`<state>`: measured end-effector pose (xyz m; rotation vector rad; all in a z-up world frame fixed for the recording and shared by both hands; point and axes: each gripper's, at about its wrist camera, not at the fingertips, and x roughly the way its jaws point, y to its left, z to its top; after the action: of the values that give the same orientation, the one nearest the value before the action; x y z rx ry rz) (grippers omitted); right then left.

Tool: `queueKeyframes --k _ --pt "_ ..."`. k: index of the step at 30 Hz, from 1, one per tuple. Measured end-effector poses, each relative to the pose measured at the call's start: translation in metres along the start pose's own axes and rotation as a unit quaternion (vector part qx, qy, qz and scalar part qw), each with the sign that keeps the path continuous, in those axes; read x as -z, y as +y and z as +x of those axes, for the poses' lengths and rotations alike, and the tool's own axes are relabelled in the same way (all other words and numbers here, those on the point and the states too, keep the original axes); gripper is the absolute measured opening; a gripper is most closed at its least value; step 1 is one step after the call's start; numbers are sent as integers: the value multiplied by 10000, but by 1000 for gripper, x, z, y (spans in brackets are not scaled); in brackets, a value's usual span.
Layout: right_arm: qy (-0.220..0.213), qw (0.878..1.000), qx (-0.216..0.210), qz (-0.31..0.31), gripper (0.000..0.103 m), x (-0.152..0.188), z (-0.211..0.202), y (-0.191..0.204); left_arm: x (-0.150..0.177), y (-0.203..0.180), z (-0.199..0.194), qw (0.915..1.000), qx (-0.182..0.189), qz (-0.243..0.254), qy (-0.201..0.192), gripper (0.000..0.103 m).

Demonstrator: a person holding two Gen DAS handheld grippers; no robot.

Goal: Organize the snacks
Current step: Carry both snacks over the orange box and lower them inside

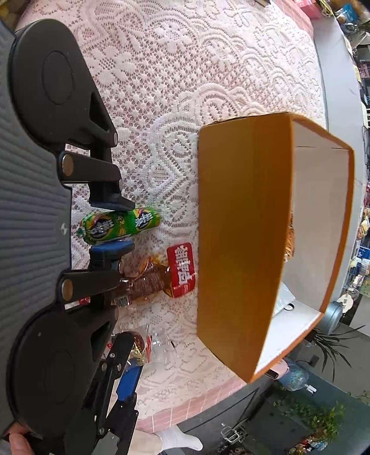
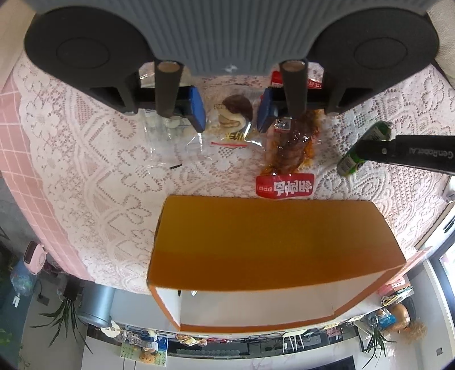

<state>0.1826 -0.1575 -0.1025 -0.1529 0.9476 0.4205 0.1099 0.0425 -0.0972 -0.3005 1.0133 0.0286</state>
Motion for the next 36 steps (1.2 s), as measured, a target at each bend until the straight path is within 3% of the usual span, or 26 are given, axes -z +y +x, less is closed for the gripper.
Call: queueKeyframes --k 17,28,36 --pt "-500 9982 -274 -210 37 -22 -73 9 -12 -23 -78 9981 271 97 -550 21" --pt "-1194 9905 -350 -583 37 -67 -115 14 -50 -44 -109 9909 325 442 -1229 21" --pt "-1434 9867 -406 -648 37 -108 -114 16 -84 -49 -111 9857 182 594 -1566 21"
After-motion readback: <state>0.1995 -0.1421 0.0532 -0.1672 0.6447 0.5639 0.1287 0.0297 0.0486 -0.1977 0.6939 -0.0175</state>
